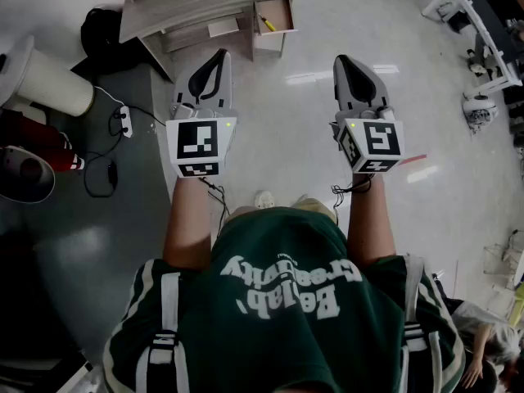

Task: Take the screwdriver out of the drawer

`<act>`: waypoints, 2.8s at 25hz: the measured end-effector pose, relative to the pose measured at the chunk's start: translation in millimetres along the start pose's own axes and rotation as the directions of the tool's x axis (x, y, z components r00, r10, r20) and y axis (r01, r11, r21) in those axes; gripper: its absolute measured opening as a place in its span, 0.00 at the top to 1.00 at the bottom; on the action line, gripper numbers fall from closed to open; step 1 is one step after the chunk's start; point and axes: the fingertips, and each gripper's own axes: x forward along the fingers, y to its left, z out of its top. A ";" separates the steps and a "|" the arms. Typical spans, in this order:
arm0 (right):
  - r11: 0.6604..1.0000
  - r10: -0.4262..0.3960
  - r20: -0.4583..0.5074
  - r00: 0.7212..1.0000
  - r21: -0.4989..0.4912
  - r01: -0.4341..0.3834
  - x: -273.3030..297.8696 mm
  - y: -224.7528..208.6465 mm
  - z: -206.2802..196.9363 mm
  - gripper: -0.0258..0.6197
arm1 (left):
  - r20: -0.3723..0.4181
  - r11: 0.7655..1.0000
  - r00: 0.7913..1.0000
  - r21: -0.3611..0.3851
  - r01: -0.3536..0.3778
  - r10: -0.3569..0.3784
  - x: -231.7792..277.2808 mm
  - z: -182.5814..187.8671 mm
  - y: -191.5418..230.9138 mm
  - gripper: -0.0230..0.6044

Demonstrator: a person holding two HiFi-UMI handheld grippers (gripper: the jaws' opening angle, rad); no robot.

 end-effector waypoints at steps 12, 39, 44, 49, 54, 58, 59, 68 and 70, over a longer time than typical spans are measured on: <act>1.000 0.002 0.011 1.000 0.001 -0.002 -2.8 0.3 3.4 0.91 | 0.013 1.000 1.000 0.001 -0.005 0.005 -2.2 4.6 -1.1 0.93; 1.000 -0.004 0.023 1.000 0.016 0.004 -0.3 -3.3 -0.9 0.91 | 0.015 1.000 1.000 0.010 -0.002 0.002 0.4 4.7 3.5 0.93; 1.000 0.003 0.029 1.000 0.016 -0.003 -0.6 -2.8 -1.6 0.91 | 0.013 1.000 1.000 0.012 -0.002 0.002 1.1 5.1 2.9 0.93; 1.000 0.002 0.026 1.000 0.015 -0.003 -0.5 -1.5 -1.4 0.91 | 0.017 1.000 1.000 0.014 0.003 -0.003 2.2 7.6 2.6 0.93; 1.000 -0.001 0.025 1.000 0.019 0.001 -1.2 0.9 -1.1 0.91 | 0.025 1.000 1.000 0.013 0.008 -0.009 1.6 8.5 2.9 0.93; 1.000 0.002 0.024 1.000 0.018 -0.002 3.9 -2.8 -2.8 0.91 | 0.031 1.000 0.999 0.015 0.013 -0.014 8.6 9.2 1.3 0.93; 1.000 0.003 0.024 1.000 0.019 -0.003 7.9 -5.1 -3.2 0.91 | 0.032 1.000 0.999 0.015 0.014 -0.015 12.8 8.9 1.5 0.93; 0.999 0.030 0.026 0.999 0.028 -0.030 82.1 -32.9 -17.1 0.91 | 0.017 1.000 1.000 0.019 0.005 -0.005 81.4 -7.7 25.3 0.93; 0.999 0.036 0.028 0.999 0.028 -0.037 105.2 -44.7 -20.5 0.91 | 0.013 1.000 1.000 0.022 0.002 -0.002 104.6 -11.1 31.5 0.93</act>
